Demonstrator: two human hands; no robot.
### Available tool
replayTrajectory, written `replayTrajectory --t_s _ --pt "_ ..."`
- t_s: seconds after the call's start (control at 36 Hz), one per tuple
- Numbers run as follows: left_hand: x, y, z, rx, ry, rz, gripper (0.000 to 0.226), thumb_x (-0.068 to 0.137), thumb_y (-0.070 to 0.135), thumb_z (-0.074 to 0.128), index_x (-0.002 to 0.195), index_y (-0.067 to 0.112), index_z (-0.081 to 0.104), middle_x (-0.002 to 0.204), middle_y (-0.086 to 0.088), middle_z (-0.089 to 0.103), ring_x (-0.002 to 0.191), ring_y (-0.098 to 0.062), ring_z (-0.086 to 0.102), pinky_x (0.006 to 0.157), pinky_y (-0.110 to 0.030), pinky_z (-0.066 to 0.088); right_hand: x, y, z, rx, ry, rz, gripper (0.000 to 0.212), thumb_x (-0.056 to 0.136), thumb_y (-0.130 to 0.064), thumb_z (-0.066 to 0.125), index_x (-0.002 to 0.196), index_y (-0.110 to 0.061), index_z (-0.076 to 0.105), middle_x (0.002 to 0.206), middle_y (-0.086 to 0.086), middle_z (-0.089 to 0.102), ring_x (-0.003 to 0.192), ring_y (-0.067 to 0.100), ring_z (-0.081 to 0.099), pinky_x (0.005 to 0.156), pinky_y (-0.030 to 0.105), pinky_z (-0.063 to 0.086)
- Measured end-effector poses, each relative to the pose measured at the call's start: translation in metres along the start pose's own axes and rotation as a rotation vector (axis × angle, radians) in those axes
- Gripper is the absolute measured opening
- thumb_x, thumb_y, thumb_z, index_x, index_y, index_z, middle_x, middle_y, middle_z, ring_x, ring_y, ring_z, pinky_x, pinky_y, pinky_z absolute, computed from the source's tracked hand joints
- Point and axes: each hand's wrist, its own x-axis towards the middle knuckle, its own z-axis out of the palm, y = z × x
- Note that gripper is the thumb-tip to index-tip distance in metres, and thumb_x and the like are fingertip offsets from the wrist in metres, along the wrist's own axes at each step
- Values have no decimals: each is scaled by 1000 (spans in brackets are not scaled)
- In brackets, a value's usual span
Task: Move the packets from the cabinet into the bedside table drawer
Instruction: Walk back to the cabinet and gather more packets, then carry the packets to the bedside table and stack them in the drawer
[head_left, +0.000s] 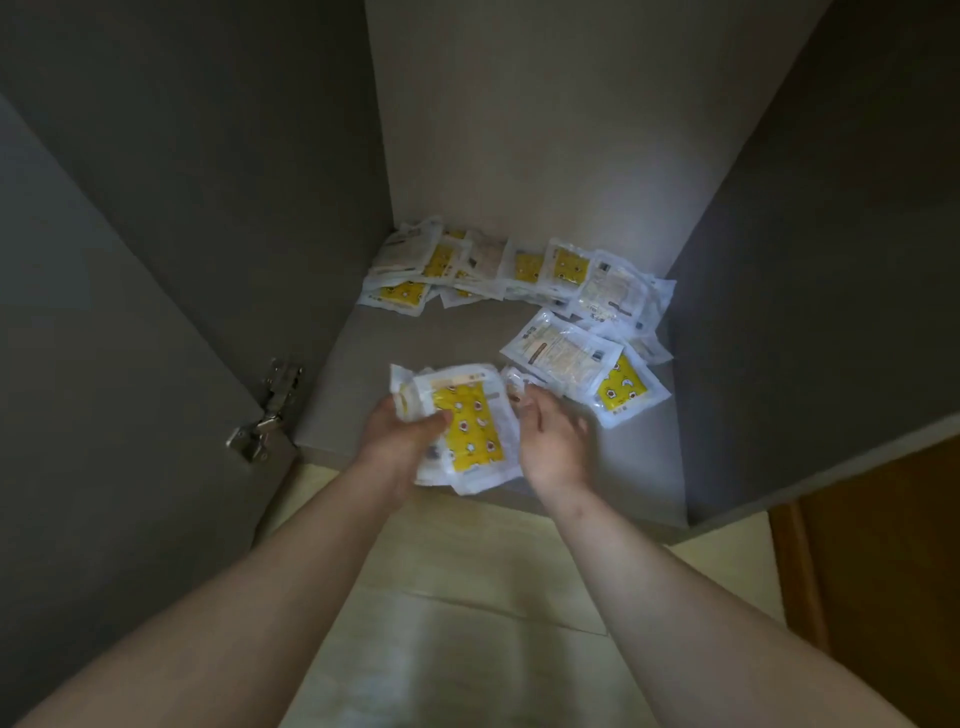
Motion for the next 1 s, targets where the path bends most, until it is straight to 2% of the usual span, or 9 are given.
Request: replayTrajectory --t_s 0.08,0.17,0.36,0.5,0.61,0.69,0.78,0.89,1.0 --pt "7 -1 -11 8 123 12 39 83 -8 62 120 4 57 103 -13 63 80 -24 64 77 -38 53 -5 9 3 -380 -305 -116 58 98 -38 38 150 -28 14 160 -8 0 146 21 1 115 39 6" --pt "12 -7 -22 30 190 -14 39 84 -6 62 120 8 57 111 -17 63 93 -27 61 85 -41 50 -12 21 12 -536 -397 -158 86 87 -63 45 151 -31 -3 157 -7 -19 145 21 -15 116 44 -3" --pt "22 -11 -25 112 230 -79 37 84 3 66 119 8 57 115 -14 64 95 -28 63 83 -38 51 -15 29 16 -741 -135 -333 84 83 -55 58 148 -33 11 151 1 18 135 27 21 113 42 4" --pt "22 -9 -25 136 210 -66 37 85 2 65 121 5 56 115 -14 63 87 -24 60 75 -32 47 -14 31 24 -669 -20 -434 69 59 -43 83 120 -23 58 126 3 54 121 27 48 100 35 15" --pt "22 -8 -27 155 191 -76 35 85 3 65 119 5 56 113 -13 64 87 -23 60 74 -31 46 -14 43 23 -564 -129 -534 53 85 -15 60 135 -23 45 152 -7 32 143 17 22 109 30 -3" --pt "22 -5 -30 149 164 -80 34 86 1 64 118 5 57 109 -12 63 86 -23 59 70 -31 46 -13 46 18 -394 9 -619 30 76 -19 71 106 -19 68 120 0 66 113 21 59 99 28 18" --pt "22 -4 -33 111 155 -94 34 85 0 64 119 5 58 112 -12 64 83 -25 61 71 -34 51 -6 29 9 44 98 -273 21 87 -29 66 94 -10 68 63 -2 60 66 27 59 75 27 41" --pt "19 -6 -32 113 95 -101 36 84 -4 63 119 4 58 111 -13 64 83 -25 62 67 -30 54 6 -2 -8 842 264 224 26 88 -20 65 112 -9 63 91 6 67 80 19 63 79 31 52" --pt "12 -8 -28 102 -37 -75 35 83 -7 61 117 3 60 94 -9 67 69 -15 64 51 -19 54 11 -12 -16 1141 -30 350 6 84 -14 70 87 -14 65 74 2 70 67 16 66 69 30 56"
